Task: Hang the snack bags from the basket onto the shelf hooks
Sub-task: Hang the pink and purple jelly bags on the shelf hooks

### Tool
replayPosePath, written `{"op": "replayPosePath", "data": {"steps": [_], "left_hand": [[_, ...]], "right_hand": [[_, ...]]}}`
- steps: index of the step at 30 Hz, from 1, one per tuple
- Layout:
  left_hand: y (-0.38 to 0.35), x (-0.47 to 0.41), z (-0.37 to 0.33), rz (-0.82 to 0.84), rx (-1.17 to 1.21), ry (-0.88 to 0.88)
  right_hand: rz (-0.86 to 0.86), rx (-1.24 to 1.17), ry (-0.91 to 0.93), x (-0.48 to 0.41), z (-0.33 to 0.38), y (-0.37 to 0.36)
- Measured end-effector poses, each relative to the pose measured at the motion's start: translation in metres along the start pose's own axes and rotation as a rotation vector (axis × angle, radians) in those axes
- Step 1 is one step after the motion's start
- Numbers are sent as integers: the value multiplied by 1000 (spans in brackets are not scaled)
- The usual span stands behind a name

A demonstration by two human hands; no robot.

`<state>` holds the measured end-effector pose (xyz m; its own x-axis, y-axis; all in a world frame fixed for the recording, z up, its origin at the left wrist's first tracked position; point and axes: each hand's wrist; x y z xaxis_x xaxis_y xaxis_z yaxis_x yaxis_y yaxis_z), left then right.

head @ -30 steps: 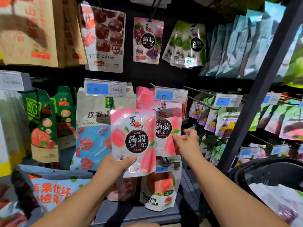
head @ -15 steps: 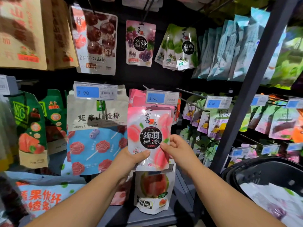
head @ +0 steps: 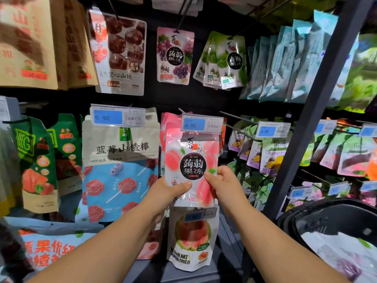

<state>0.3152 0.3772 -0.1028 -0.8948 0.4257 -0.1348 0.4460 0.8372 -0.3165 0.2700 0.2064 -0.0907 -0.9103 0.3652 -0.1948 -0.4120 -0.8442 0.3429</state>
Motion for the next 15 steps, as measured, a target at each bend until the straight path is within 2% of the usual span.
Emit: {"op": "replayPosePath", "data": {"steps": [15], "left_hand": [[5,-9,12,-49,-149,-14]], "right_hand": [[-40,170,-12,-8,-2,-1]]}}
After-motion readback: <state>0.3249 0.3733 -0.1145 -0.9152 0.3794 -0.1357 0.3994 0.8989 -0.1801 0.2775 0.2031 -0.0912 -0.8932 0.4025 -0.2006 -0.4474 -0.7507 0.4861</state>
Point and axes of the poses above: each hand's wrist, its own x-axis away from the middle knuckle, its own y-axis out of the back of the hand, z = x × y, and after that the axes turned 12 degrees about x, right-handed
